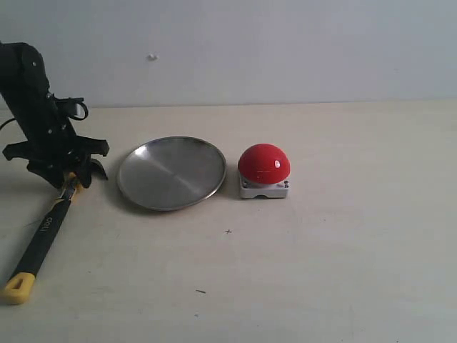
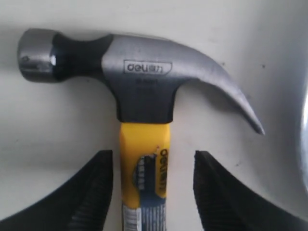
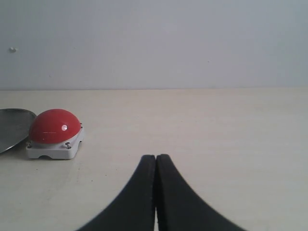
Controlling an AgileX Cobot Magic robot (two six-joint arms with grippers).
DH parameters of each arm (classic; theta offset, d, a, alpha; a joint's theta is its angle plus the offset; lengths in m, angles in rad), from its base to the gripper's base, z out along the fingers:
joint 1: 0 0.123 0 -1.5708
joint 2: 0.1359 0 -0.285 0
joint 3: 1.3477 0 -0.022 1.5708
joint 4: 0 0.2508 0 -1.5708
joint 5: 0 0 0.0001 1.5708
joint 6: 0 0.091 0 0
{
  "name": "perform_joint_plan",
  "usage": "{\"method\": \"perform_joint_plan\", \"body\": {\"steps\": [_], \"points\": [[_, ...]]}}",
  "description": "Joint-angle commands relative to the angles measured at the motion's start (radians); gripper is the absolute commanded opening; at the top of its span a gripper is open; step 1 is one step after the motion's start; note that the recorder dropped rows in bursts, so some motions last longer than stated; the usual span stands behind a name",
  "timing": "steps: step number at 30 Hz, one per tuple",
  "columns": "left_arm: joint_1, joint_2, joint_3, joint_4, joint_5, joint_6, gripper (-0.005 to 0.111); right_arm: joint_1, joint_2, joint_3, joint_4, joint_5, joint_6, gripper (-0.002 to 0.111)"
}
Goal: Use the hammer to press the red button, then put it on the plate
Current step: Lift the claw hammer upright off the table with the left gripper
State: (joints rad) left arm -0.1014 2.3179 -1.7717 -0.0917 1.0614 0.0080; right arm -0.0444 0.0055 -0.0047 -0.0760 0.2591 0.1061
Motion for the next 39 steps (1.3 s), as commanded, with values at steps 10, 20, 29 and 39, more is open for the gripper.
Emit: {"method": "perform_joint_plan", "body": {"steps": [10, 20, 29, 39], "points": [[-0.002, 0.023, -0.008, 0.006, -0.019, -0.008, 0.043, 0.004, -0.006, 0.005, 0.000, -0.006, 0.000, 0.000], [-0.002, -0.055, -0.008, 0.003, -0.072, -0.008, 0.000, 0.004, -0.006, 0.005, 0.000, -0.006, 0.000, 0.000], [-0.008, -0.281, 0.115, 0.003, -0.157, -0.008, 0.000, 0.004, -0.006, 0.005, 0.000, -0.006, 0.000, 0.000], [-0.008, -0.519, 0.312, -0.047, -0.172, 0.061, 0.000, 0.004, -0.006, 0.005, 0.000, -0.006, 0.000, 0.000]]}}
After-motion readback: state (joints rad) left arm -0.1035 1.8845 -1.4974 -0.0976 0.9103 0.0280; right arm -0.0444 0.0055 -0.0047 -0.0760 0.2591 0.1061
